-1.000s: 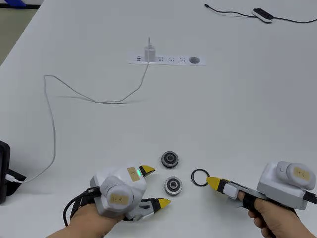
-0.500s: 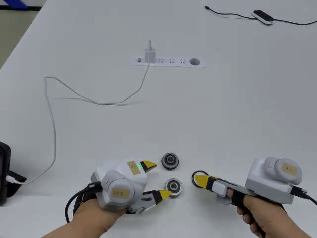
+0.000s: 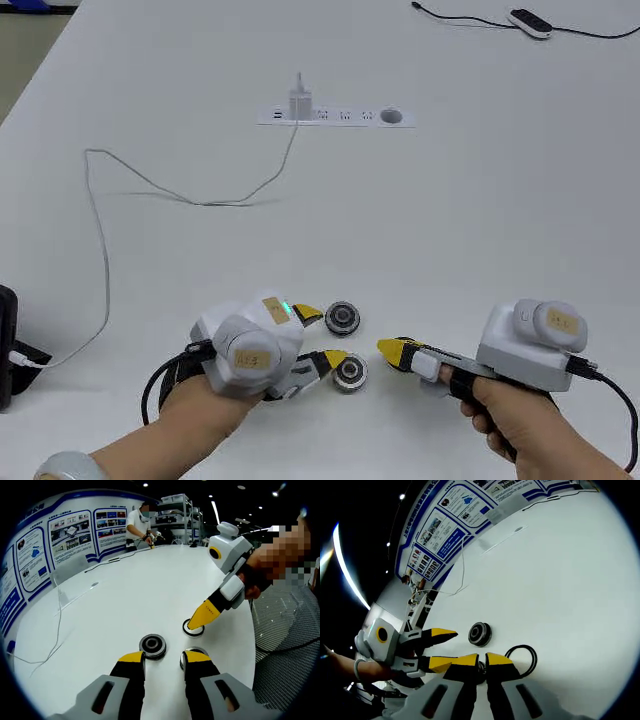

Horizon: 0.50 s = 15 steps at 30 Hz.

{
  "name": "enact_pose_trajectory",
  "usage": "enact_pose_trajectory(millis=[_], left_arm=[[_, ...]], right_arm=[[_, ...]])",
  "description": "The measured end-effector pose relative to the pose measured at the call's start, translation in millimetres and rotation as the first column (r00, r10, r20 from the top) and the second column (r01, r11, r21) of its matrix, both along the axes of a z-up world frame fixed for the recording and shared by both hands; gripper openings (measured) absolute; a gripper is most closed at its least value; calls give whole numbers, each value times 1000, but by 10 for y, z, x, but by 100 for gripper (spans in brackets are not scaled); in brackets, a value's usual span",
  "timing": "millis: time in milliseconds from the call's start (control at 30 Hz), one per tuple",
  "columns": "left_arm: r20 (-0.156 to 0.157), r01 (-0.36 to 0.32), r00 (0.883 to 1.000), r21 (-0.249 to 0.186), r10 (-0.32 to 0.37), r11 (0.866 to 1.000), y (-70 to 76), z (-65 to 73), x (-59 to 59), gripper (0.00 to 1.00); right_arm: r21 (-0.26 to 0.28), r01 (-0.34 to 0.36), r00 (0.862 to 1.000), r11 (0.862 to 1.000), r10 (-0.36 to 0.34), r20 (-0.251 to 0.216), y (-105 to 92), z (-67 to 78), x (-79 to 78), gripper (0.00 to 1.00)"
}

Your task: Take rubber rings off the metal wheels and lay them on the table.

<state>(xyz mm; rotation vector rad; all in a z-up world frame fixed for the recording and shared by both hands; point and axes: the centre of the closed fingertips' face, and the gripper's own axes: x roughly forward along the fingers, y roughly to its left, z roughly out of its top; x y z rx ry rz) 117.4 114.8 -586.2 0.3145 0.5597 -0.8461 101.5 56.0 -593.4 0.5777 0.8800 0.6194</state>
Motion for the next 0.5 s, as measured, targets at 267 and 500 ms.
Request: enact_pose_trajectory(millis=[267, 500], left_arm=[[1, -9, 1000, 6, 9, 1000, -20, 14, 99, 24], [-2, -6, 1000, 21, 6, 1000, -40, -9, 155, 21]], right_arm=[[3, -1, 1000, 1000, 1, -2, 15, -6, 23, 7], [10, 5, 1000, 1000, -5, -3, 31, -10, 43, 7]])
